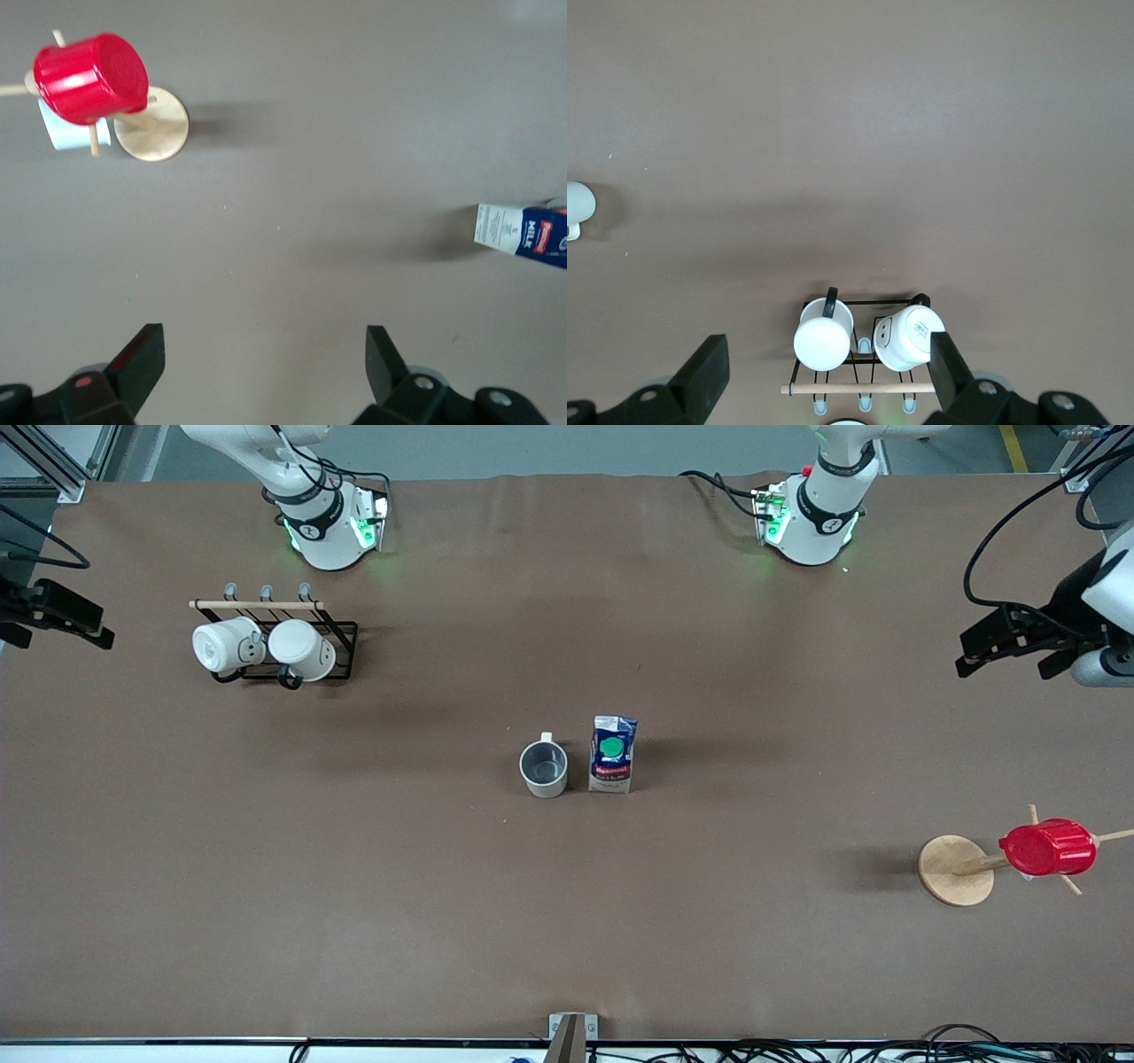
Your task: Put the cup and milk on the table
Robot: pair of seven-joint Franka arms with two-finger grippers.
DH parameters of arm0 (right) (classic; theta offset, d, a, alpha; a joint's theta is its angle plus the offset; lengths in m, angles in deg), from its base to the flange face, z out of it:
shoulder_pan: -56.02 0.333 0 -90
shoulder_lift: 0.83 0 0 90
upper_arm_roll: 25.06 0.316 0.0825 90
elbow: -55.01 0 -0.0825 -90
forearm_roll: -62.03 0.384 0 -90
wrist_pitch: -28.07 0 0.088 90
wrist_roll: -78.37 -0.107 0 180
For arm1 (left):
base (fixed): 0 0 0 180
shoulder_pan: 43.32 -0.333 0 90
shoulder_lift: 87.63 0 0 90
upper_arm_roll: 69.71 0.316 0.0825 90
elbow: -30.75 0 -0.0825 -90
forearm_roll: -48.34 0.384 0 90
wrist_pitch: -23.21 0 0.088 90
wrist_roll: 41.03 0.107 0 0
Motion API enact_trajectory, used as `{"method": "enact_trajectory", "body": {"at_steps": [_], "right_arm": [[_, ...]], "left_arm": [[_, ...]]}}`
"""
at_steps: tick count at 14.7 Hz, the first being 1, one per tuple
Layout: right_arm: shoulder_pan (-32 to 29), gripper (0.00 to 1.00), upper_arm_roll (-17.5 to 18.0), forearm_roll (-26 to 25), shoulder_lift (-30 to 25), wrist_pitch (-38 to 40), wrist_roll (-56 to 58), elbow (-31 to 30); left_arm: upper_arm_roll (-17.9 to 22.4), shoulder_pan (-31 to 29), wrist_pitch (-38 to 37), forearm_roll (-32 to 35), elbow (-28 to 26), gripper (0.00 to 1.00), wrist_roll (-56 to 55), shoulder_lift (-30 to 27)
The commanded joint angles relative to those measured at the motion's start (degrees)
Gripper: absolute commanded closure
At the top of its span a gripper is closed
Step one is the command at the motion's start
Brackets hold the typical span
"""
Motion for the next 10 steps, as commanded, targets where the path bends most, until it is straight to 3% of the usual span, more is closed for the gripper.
{"method": "enact_trajectory", "body": {"at_steps": [1,10], "right_arm": [[0.12,0.00,-0.46,0.81,-0.27,-0.03,0.64,-0.37],[-1.72,0.00,-0.90,0.98,-0.45,2.00,0.90,0.25]], "left_arm": [[1.10,0.72,0.95,-0.30,-3.81,0.00,-0.28,-2.79],[0.58,0.45,2.45,2.33,-4.07,0.00,-1.60,-2.26]]}}
